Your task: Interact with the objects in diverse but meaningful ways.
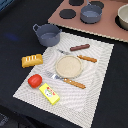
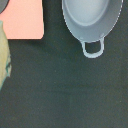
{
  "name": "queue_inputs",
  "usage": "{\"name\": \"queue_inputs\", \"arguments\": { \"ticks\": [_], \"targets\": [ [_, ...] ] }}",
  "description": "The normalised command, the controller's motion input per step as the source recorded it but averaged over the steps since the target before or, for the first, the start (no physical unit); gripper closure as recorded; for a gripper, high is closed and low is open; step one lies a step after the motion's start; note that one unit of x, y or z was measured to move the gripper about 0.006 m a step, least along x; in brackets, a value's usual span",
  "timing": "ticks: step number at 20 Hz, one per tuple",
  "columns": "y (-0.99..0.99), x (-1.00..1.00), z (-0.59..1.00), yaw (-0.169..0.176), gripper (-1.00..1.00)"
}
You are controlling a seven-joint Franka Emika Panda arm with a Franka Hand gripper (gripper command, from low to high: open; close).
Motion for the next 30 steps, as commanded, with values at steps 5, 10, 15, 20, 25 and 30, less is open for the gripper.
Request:
{"name": "queue_inputs", "arguments": {
  "ticks": [5, 10, 15, 20, 25, 30],
  "targets": [
    [-0.07, 0.07, -0.21, 0.000, -1.00],
    [-0.07, 0.18, -0.41, -0.005, -1.00],
    [-0.10, 0.05, -0.31, 0.000, -1.00],
    [-0.29, 0.17, -0.23, 0.000, -1.00],
    [-0.64, 0.04, -0.18, 0.022, -1.00],
    [-0.81, 0.00, -0.15, 0.062, -1.00]
  ]
}}
